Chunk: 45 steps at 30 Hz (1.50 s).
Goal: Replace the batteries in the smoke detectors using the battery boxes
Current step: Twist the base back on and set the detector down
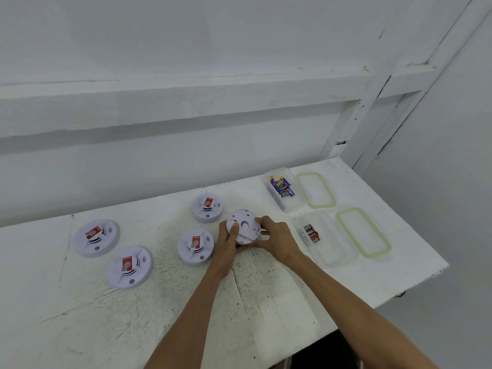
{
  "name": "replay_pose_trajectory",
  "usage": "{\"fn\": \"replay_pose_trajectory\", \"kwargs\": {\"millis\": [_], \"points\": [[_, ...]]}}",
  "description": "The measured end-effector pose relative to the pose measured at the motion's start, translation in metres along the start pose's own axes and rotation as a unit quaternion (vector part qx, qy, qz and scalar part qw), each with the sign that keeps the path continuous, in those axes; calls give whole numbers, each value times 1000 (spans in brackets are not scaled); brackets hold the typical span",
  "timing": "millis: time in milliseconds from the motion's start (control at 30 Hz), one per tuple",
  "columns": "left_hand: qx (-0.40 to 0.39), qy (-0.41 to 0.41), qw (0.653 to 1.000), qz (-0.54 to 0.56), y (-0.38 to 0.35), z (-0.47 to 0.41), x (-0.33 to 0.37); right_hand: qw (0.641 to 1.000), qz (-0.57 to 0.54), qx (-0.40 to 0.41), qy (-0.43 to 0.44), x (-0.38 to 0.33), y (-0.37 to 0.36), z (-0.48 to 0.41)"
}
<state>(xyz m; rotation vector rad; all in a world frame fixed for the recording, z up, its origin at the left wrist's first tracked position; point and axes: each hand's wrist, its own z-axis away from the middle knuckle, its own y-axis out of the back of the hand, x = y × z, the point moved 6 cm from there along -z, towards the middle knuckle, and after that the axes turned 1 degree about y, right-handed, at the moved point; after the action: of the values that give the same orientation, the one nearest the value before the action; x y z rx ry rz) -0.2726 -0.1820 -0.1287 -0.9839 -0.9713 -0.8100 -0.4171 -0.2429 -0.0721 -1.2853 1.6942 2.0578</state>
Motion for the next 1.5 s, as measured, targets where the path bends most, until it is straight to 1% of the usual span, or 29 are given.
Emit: {"fn": "replay_pose_trajectory", "kwargs": {"millis": [200,300,367,467,533,633,767,833,967,1100,1267,1333,1433,1500], "points": [[10,11,1000,11,0,-3,0,1000,2,0,4,2,0,0],[16,18,999,32,3,-4,-5,1000,8,-18,15,0,-1,-3],[19,20,999,43,3,-3,-4,999,-8,-26,16,-3,2,-6],[21,24,998,51,4,-5,-4,997,-56,-47,-15,-4,6,-11],[21,25,998,49,4,-7,-6,996,-60,-64,-12,-7,4,-14],[17,30,998,48,4,-7,-7,995,-74,-65,-19,-4,3,-17],[8,39,998,46,5,-7,-7,986,-140,-72,-52,5,10,-15],[-2,36,998,45,5,-7,-6,984,-152,-76,-58,6,11,-14],[-8,27,998,47,3,-4,-2,992,-106,-53,-32,0,11,-14],[-3,13,1000,18,0,1,5,998,-63,-22,-14,-2,8,-10],[-13,14,999,26,-2,4,8,999,-9,-12,43,-15,8,-7],[-21,18,999,19,-5,7,10,997,32,-11,65,-20,6,-8],[-33,19,999,-14,-10,9,11,996,66,12,54,-22,6,-14],[-41,31,999,3,-12,9,12,997,68,-7,45,-23,4,-19]]}}
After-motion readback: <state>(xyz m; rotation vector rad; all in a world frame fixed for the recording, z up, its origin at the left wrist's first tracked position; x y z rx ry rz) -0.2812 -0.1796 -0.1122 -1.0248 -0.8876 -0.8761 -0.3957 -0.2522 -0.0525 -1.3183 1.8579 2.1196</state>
